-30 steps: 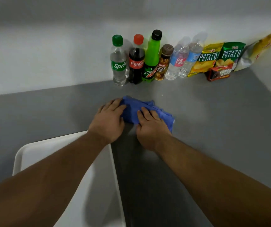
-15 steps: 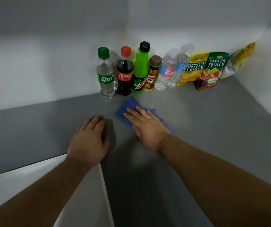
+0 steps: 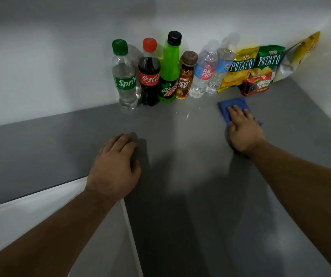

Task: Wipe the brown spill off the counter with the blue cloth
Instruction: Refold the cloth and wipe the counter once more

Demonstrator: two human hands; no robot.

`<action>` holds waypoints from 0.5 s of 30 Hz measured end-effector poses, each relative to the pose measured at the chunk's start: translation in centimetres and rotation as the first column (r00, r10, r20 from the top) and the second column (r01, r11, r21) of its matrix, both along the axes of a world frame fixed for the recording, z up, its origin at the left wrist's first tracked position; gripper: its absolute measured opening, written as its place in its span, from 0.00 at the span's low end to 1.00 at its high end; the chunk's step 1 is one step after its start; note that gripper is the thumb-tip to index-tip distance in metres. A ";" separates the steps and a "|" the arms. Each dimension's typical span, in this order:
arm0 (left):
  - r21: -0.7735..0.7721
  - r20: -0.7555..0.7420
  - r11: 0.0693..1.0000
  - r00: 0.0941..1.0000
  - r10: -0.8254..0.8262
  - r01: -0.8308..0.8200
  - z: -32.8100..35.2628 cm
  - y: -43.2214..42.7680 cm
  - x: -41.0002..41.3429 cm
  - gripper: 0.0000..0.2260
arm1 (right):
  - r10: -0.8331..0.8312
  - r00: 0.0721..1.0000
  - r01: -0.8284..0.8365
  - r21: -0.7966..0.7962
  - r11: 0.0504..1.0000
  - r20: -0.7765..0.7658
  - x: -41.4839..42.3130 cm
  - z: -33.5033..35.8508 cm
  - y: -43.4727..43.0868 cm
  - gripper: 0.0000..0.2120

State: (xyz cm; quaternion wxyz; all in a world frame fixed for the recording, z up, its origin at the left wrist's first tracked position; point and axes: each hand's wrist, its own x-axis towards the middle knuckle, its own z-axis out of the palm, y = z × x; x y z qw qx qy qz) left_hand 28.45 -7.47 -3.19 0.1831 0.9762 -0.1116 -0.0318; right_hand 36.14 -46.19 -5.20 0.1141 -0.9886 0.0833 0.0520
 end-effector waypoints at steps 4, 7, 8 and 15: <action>-0.018 0.007 0.999 1.000 -0.026 0.027 0.1 -1.2 -1.5 0.20 | -0.079 0.996 0.078 -0.026 0.997 -0.040 0.3 0.3 -0.4 0.26; -0.017 -0.006 1.000 1.000 -0.024 0.024 0.3 -1.7 -2.3 0.20 | -0.037 0.998 0.038 0.005 0.999 -0.043 -1.2 0.6 3.0 0.26; -0.017 -0.006 1.000 1.000 -0.021 0.021 0.3 -1.9 -2.6 0.20 | 0.004 0.999 -0.003 0.030 1.000 -0.036 -2.2 0.6 4.7 0.26; 0.020 -0.011 1.000 1.000 0.019 -0.019 0.6 -2.5 -5.7 0.18 | 0.283 0.959 -0.282 0.070 0.957 -0.012 -11.6 -0.5 16.5 0.29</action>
